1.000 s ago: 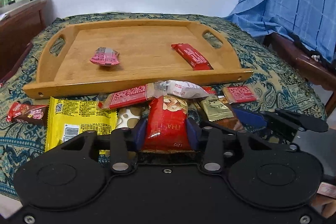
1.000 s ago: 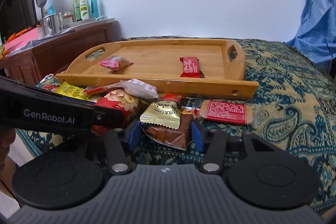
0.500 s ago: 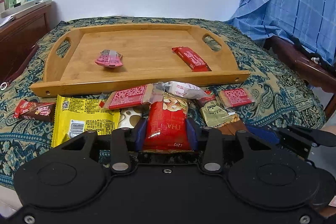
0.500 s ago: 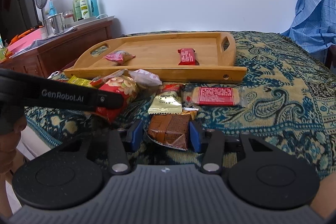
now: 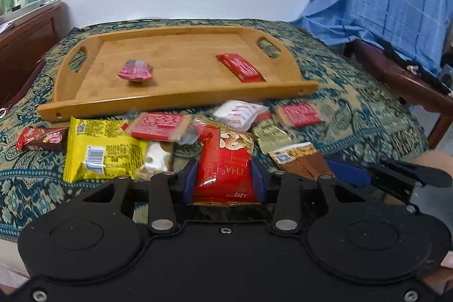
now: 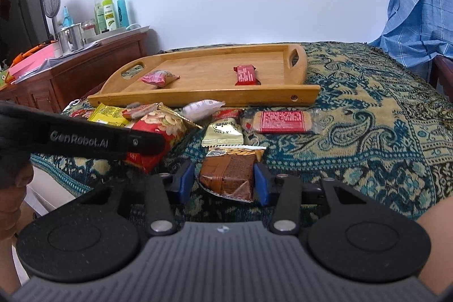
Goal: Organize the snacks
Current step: 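Grasp the red nut bag with the left tool while the right tool grasps the brown cake pack, then carry both packs onto the tray and open both tools to release them, then move both tools back toward the remaining snacks, then grasp the red-printed cake pack with the left tool, then lift the red-printed cake pack and carry it over the tray with the left tool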
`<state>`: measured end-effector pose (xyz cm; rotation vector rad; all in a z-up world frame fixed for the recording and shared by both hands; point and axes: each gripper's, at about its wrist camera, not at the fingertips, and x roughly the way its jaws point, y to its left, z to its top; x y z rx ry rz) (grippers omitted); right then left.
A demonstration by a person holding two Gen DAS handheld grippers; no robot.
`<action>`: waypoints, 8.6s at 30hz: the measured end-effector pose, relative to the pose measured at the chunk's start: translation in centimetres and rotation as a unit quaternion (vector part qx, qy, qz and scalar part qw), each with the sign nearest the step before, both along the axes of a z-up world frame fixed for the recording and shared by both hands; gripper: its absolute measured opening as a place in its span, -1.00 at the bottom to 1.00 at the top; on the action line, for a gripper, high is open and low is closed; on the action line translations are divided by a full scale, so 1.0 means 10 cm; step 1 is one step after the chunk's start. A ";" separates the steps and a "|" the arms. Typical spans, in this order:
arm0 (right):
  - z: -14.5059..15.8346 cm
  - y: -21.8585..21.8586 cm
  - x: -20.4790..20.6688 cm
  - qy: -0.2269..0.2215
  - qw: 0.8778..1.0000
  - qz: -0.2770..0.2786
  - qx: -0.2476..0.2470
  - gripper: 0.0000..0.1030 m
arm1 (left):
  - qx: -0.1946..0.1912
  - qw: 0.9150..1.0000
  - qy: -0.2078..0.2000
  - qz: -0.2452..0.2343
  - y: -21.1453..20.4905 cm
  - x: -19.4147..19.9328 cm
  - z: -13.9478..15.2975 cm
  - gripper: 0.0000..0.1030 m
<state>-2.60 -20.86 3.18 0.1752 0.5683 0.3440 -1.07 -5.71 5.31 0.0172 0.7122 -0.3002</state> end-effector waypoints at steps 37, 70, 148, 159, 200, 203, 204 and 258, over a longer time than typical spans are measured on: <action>0.28 -0.05 0.01 -0.040 0.999 -0.023 0.012 -0.07 | -0.011 0.999 -0.031 0.024 0.07 -0.08 0.29 -0.27; 0.58 -0.12 1.05 -0.094 0.995 -0.044 0.014 -0.06 | -0.021 0.995 -0.070 0.072 0.29 0.95 0.64 -0.27; 0.22 -0.02 2.51 0.014 0.999 -0.033 0.039 0.22 | 0.027 0.993 -0.005 0.117 0.14 2.53 0.15 -0.15; 0.33 -0.09 2.32 -0.010 0.997 -0.040 0.071 0.44 | 0.037 0.993 -0.032 0.112 0.12 2.27 0.39 0.28; 0.12 -0.21 0.73 -0.047 0.998 -0.048 -0.015 0.37 | 0.023 0.995 -0.017 0.093 0.42 0.56 0.24 0.23; 0.09 -0.20 0.69 -0.039 0.998 -0.051 -0.019 0.37 | 0.023 0.995 -0.013 0.092 0.40 0.49 0.21 0.23; 0.08 -0.20 0.68 -0.037 0.998 -0.053 -0.020 0.37 | 0.022 0.995 -0.011 0.094 0.40 0.47 0.19 0.23; -0.05 -0.09 0.75 -0.005 0.998 -0.051 -0.035 0.25 | 0.021 0.995 0.004 0.094 0.18 0.43 -0.03 -0.45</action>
